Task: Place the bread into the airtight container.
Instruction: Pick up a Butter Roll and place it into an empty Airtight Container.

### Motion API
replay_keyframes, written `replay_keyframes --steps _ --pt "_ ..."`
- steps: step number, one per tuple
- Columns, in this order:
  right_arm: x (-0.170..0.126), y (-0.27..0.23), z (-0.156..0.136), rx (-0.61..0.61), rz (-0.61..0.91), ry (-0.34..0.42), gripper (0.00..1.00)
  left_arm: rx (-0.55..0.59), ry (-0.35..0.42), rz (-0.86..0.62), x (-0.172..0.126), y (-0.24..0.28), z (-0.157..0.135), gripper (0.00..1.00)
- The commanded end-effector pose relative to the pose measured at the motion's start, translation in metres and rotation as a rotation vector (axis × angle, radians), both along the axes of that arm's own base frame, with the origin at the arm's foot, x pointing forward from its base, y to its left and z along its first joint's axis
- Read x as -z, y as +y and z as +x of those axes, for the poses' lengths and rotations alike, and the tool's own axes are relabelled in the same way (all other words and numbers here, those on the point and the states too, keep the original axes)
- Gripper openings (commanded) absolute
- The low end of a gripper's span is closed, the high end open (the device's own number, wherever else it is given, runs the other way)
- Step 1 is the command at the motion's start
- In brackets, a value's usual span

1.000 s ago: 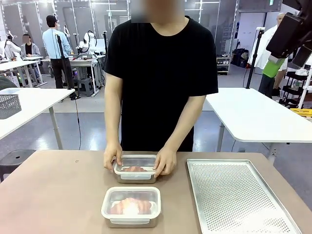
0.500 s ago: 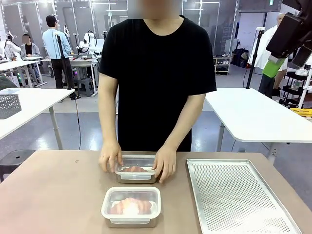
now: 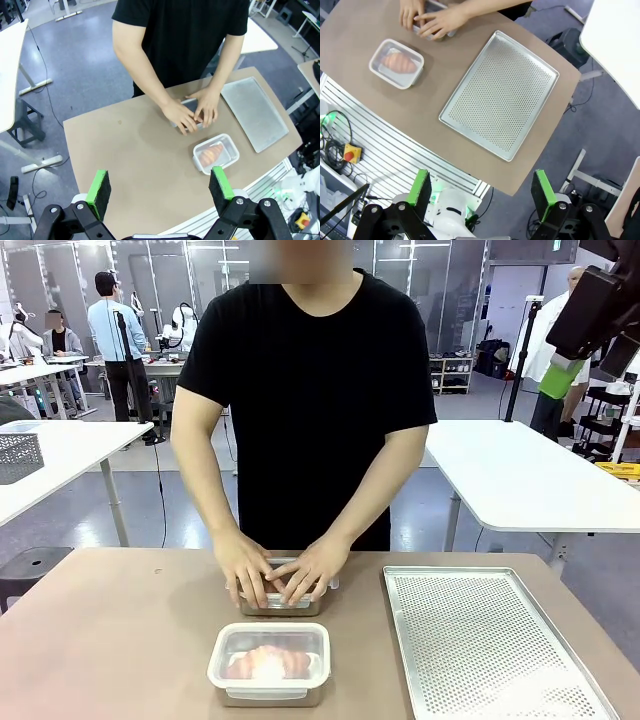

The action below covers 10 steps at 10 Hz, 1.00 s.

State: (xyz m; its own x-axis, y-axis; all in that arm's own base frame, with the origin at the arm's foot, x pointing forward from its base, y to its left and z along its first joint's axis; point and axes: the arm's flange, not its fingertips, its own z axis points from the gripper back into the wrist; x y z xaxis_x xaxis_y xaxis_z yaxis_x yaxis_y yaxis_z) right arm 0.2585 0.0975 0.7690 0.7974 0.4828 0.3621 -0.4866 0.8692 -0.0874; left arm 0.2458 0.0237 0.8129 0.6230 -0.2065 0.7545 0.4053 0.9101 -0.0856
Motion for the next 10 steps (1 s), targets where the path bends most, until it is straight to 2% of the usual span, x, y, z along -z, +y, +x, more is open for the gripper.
replay_keyframes --steps 1,10 --pt "-0.001 -0.0022 -0.0002 0.012 -0.004 0.003 1.0 0.001 0.0 0.0 0.0 -0.0004 0.0 1.0" --pt "-0.001 -0.0022 -0.0002 0.012 -0.004 0.003 1.0 0.001 0.0 0.0 0.0 -0.0004 0.0 1.0"
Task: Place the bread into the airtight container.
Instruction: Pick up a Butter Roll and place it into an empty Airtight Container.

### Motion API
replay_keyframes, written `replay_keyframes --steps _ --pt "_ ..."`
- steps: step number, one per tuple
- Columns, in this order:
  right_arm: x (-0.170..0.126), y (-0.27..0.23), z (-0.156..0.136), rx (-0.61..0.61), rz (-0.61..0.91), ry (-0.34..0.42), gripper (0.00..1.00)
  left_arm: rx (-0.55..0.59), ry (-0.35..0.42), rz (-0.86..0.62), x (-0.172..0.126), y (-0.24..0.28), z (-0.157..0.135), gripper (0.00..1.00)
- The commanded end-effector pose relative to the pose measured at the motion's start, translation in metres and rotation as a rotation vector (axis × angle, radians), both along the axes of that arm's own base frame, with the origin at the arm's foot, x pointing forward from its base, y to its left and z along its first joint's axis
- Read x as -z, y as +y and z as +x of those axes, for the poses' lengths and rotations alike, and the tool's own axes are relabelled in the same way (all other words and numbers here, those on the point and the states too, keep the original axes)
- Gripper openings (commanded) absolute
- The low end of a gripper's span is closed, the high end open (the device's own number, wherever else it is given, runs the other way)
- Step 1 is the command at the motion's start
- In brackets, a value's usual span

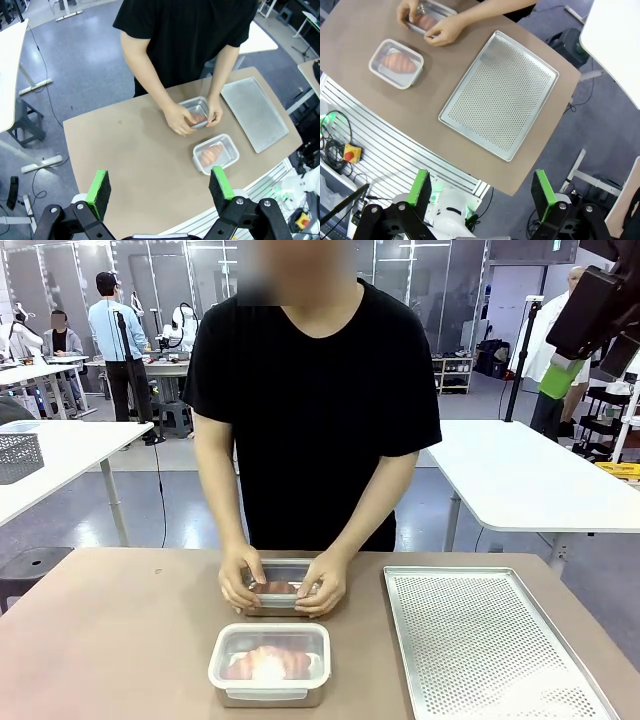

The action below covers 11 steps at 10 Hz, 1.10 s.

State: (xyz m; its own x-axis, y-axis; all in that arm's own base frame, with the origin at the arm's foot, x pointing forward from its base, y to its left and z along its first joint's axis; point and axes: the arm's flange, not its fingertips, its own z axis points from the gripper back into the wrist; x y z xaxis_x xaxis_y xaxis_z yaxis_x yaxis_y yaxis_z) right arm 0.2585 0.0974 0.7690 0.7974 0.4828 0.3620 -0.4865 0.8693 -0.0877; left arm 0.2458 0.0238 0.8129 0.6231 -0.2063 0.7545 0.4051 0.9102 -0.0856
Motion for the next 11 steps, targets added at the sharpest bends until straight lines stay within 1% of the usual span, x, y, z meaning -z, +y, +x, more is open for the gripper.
replay_keyframes --steps 1,11 --pt "-0.001 -0.0022 -0.0002 0.012 -0.004 0.003 1.0 0.002 0.0 0.0 0.0 -0.0004 0.0 1.0" --pt "-0.001 -0.0022 -0.0002 0.012 -0.004 0.003 1.0 0.002 0.0 0.0 0.0 -0.0004 0.0 1.0"
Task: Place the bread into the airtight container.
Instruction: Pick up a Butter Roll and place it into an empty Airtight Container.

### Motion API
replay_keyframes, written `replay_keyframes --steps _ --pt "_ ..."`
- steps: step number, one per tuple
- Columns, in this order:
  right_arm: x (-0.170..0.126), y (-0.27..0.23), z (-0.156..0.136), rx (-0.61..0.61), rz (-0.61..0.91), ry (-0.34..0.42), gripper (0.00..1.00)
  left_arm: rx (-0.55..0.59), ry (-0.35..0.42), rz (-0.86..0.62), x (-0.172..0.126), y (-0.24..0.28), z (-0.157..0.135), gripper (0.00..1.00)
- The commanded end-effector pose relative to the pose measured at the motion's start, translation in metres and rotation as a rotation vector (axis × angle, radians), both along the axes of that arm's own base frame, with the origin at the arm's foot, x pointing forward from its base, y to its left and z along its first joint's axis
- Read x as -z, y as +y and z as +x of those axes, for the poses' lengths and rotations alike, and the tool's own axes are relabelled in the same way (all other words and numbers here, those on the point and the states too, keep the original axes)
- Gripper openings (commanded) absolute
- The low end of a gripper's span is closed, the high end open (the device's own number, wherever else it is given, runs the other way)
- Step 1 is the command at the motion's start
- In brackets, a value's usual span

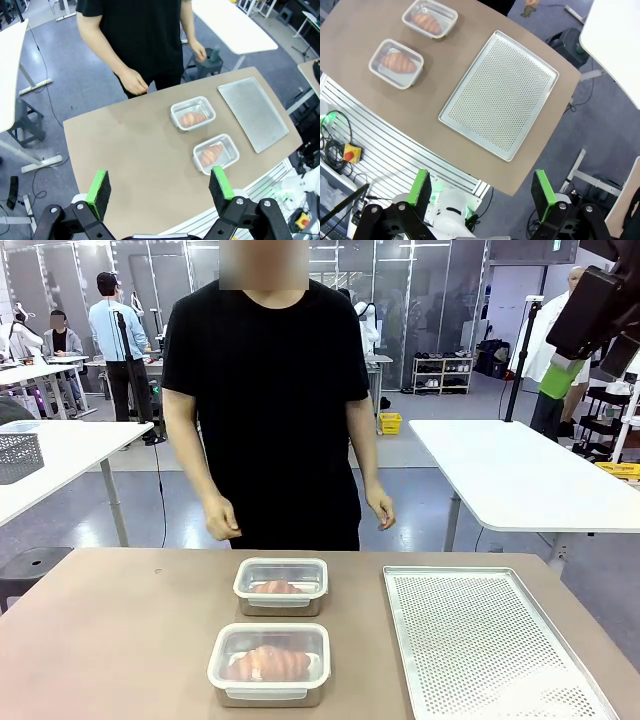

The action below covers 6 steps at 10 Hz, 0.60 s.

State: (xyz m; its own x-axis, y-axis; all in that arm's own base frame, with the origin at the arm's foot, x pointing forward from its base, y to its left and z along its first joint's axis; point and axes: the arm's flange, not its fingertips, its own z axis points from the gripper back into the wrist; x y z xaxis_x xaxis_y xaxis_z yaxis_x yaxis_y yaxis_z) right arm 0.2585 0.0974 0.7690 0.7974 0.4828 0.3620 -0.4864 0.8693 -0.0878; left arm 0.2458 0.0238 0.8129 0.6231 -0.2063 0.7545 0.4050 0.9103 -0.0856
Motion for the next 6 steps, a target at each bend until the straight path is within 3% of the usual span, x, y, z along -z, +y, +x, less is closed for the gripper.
replay_keyframes --steps 1,6 --pt "-0.001 -0.0021 -0.0002 0.012 -0.004 0.003 1.0 0.002 0.0 0.0 0.0 -0.0004 0.0 1.0" --pt "-0.001 -0.0021 -0.0002 0.012 -0.004 0.003 1.0 0.002 0.0 0.0 0.0 -0.0004 0.0 1.0"
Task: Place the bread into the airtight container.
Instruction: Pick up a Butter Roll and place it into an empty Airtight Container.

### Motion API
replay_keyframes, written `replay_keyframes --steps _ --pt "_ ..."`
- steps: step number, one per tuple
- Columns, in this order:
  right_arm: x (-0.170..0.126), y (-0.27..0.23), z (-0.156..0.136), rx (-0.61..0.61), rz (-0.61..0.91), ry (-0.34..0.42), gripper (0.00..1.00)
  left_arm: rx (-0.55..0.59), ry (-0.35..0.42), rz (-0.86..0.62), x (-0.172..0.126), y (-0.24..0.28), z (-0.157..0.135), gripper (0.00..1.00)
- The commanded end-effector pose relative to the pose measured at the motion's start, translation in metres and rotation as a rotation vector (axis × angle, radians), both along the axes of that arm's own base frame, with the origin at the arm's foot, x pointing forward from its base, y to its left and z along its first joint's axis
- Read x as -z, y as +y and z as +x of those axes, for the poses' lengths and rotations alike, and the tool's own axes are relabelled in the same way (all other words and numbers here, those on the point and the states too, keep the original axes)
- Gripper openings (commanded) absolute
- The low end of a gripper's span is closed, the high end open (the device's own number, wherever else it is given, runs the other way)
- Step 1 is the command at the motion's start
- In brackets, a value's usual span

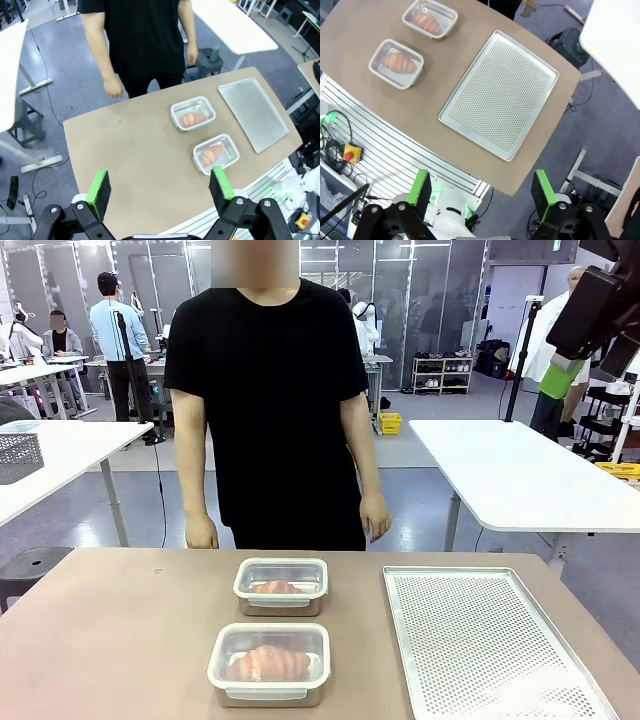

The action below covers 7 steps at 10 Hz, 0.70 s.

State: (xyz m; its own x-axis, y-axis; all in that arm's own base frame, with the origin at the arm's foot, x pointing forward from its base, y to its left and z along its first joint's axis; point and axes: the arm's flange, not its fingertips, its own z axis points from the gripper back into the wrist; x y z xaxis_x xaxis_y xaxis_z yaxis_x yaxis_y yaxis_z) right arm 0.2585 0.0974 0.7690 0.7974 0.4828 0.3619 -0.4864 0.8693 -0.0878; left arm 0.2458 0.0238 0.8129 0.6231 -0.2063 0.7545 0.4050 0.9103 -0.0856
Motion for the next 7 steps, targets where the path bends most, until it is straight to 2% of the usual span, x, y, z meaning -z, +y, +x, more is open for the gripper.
replay_keyframes --steps 1,7 --pt "-0.001 -0.0021 -0.0002 0.012 -0.004 0.003 1.0 0.002 0.0 0.0 0.0 -0.0005 0.0 1.0" --pt "-0.001 -0.0021 -0.0002 0.012 -0.004 0.003 1.0 0.002 0.0 0.0 0.0 -0.0005 0.0 1.0"
